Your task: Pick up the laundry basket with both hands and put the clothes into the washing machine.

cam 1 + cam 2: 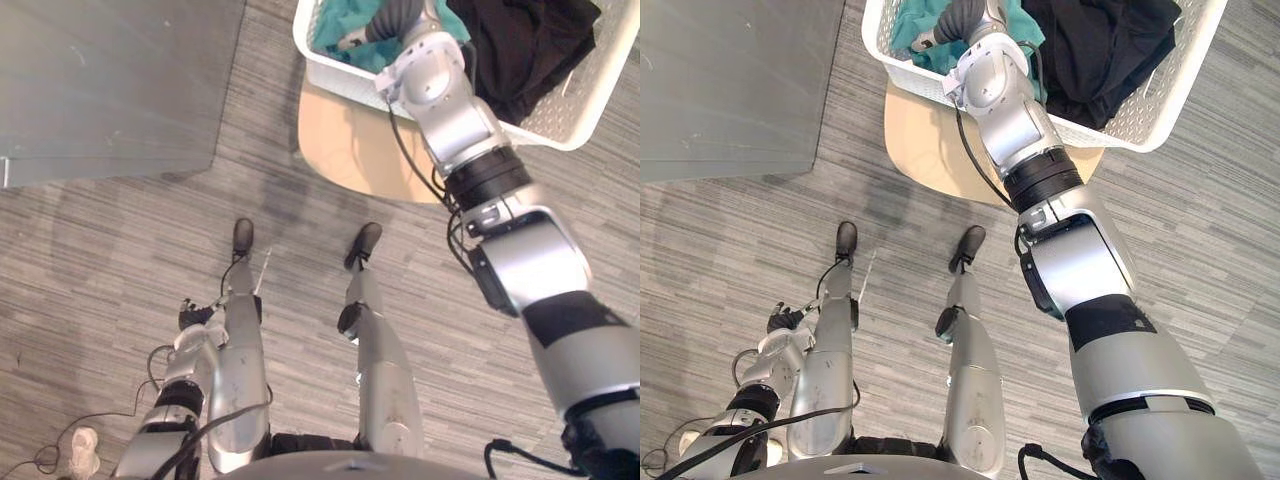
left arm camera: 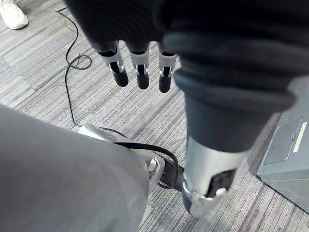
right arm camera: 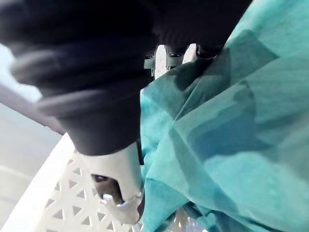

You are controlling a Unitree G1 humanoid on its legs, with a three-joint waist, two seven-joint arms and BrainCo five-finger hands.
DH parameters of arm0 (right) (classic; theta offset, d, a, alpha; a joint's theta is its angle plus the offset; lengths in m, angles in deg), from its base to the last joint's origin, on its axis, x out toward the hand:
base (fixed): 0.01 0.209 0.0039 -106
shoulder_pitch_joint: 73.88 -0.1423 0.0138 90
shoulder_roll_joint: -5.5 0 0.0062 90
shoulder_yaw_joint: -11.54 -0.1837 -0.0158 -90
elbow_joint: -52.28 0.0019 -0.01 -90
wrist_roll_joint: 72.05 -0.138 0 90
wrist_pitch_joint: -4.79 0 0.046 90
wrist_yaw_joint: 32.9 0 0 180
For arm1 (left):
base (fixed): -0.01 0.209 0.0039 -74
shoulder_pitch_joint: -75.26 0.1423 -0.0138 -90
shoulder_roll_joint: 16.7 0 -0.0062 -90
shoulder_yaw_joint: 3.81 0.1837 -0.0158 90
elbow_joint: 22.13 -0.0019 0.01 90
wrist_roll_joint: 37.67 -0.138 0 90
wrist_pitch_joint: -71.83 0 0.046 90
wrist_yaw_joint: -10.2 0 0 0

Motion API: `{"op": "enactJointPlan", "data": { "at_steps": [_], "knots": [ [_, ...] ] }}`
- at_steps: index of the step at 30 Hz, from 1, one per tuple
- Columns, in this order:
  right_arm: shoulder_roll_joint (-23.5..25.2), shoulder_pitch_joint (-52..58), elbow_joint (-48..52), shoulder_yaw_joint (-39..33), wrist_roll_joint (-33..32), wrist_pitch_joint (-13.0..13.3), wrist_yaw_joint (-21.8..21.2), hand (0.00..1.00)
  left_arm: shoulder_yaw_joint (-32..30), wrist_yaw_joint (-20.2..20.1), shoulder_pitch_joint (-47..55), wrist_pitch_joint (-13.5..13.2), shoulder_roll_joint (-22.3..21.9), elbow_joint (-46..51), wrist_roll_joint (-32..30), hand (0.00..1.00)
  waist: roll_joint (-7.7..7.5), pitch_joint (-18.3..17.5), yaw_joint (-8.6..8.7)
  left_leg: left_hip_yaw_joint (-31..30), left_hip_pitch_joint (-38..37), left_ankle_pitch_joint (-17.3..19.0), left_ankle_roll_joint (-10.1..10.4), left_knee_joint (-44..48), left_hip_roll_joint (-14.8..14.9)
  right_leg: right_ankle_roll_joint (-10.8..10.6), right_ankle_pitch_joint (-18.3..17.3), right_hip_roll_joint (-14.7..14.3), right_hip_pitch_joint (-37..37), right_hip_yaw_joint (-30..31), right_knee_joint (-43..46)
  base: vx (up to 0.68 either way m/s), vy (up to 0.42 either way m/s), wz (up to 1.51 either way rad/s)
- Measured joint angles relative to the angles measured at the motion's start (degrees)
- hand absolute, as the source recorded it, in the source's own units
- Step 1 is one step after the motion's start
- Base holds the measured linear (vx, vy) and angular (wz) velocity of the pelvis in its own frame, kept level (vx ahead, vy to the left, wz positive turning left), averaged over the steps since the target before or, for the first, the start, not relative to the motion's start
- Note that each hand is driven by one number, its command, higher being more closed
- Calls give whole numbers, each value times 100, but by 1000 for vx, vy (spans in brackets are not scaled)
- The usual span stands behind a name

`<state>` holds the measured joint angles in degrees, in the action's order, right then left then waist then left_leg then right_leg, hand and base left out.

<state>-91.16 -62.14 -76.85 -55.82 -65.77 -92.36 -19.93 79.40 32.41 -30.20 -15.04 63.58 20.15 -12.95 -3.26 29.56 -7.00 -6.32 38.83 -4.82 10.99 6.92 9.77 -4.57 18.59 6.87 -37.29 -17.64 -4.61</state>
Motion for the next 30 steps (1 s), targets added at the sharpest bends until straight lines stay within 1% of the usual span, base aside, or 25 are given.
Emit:
{"op": "enactJointPlan", "data": {
  "at_steps": [2,3,6,9,11,13,16,20,22,25,30],
  "knots": [
    [25,59,2,-29,-173,36,-6,0,-48,-1,0,18,3,1,-1,0,-22,-2,15,12,-28,2,0,4,16,6,5,-16,28,10,0,-23,26,-4],
    [42,106,2,-30,-210,69,-14,0,-103,-1,1,26,4,1,-1,0,-59,17,16,26,-84,15,3,2,27,8,6,-31,74,35,0,-21,19,-5],
    [106,287,-12,-31,-323,61,-25,0,-158,-5,2,34,32,4,-1,0,-134,23,27,74,-199,47,-2,8,39,7,6,-48,162,135,0,-27,23,-6],
    [183,353,-14,-17,-441,56,-44,0,-229,-8,2,69,59,23,-2,0,-216,30,89,116,-238,48,-1,12,53,12,9,-60,178,170,0,-35,21,-6],
    [189,426,-27,66,-488,30,-60,0,-291,-9,8,79,61,36,-3,0,-238,31,79,142,-332,65,18,14,94,12,9,-96,260,185,0,-39,7,-7],
    [214,485,-19,170,-492,-37,-189,0,-331,-13,19,81,61,41,-4,0,-273,19,81,163,-447,123,38,61,129,8,5,-138,362,266,0,-33,4,-10],
    [232,503,-5,197,-604,-44,-255,0,-360,-16,20,126,62,40,-8,0,-284,15,149,183,-513,144,37,100,131,-5,-6,-140,432,288,0,-41,11,-4],
    [244,562,46,305,-609,-45,-308,0,-447,-26,22,183,83,25,-18,0,-336,4,193,183,-578,147,44,99,150,0,-2,-158,503,287,0,-39,13,0],
    [281,587,99,419,-608,-48,-424,0,-462,-29,50,195,128,9,-24,0,-421,-49,195,198,-616,157,57,102,175,0,-3,-182,528,303,0,-31,10,-6],
    [318,610,442,420,-608,-48,-442,0,-560,-54,53,241,202,-21,-24,0,-592,-147,229,195,-623,160,65,106,212,4,1,-221,531,304,0,-21,3,-3],
    [311,593,529,452,-609,-45,-460,0,-570,-55,71,299,220,-27,-25,0,-655,-188,233,196,-730,162,67,102,212,5,-3,-221,633,304,0,-21,15,1]
  ]
}}
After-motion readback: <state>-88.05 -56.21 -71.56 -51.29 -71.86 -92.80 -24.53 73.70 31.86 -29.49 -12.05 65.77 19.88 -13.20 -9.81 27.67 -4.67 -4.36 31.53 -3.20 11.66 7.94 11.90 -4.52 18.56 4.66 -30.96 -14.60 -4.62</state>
